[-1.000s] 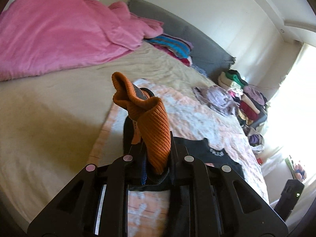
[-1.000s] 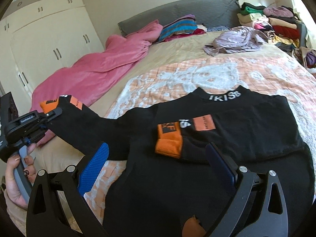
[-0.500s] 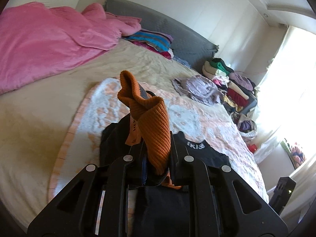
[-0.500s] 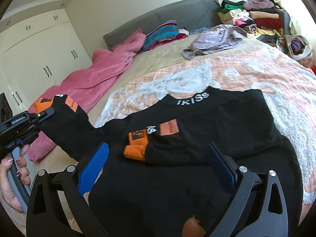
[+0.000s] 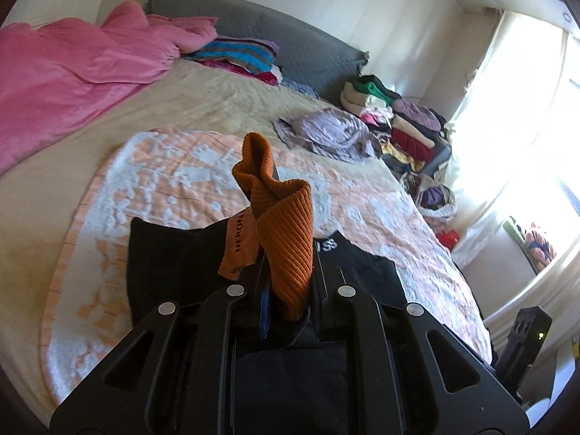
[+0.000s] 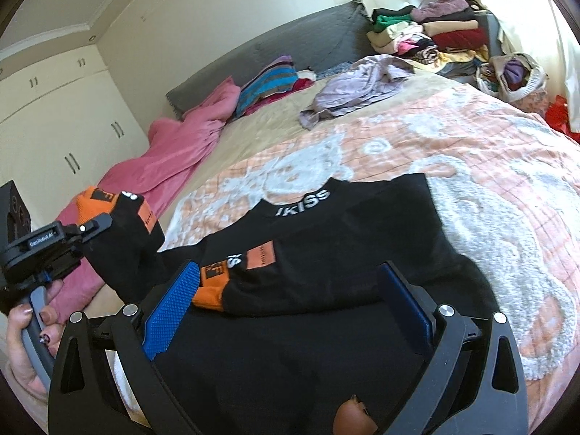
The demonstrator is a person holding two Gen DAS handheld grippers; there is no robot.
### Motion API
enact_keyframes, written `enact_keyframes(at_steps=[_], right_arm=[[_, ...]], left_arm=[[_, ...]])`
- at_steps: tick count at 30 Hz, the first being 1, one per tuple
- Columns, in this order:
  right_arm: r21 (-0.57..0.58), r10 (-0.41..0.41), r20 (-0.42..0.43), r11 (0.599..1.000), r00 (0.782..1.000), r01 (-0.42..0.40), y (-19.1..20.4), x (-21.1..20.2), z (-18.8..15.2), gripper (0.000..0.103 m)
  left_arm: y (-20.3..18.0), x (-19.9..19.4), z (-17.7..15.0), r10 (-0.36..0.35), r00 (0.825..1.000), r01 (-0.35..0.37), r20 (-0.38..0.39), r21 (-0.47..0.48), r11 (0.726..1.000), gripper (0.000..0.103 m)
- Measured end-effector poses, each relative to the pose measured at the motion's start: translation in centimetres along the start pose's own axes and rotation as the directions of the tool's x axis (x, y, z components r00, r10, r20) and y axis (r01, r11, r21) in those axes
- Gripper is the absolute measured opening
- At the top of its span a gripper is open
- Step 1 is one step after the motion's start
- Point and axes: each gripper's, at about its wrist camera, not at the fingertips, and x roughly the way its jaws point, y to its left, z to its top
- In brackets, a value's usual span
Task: Fold small clothes
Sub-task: 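Lift the cuff with the left tool and fold the sleeve across the body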
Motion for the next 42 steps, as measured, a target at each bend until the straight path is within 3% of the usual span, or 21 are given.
enact_keyframes(at_steps=[21,35,42], right_arm=[[0.112,-0.068,0.022,0.992,0.997,0.065,-6.4,-1.3,0.1,0.098],[0.140,-0.100,0.023,0.985,0.995,0.096,-8.1,-1.1,0.4,0.098],[0.155,-0.113,0.017,0.982,0.993,0.109,-8.9,-0.8,0.3,0.098]], left_arm=[[-5.1,7.3,-3.5,-0.014,0.987,0.029,-0.160,0.095,0.995,0.009],[-6.7,11.2,-6.2,-0.033,0.963,0.068,-0.267,0.125,0.990,0.010],[-7.0,12.6,-7.6,-0.048,0.942,0.098,-0.331,0.135,0.986,0.018]])
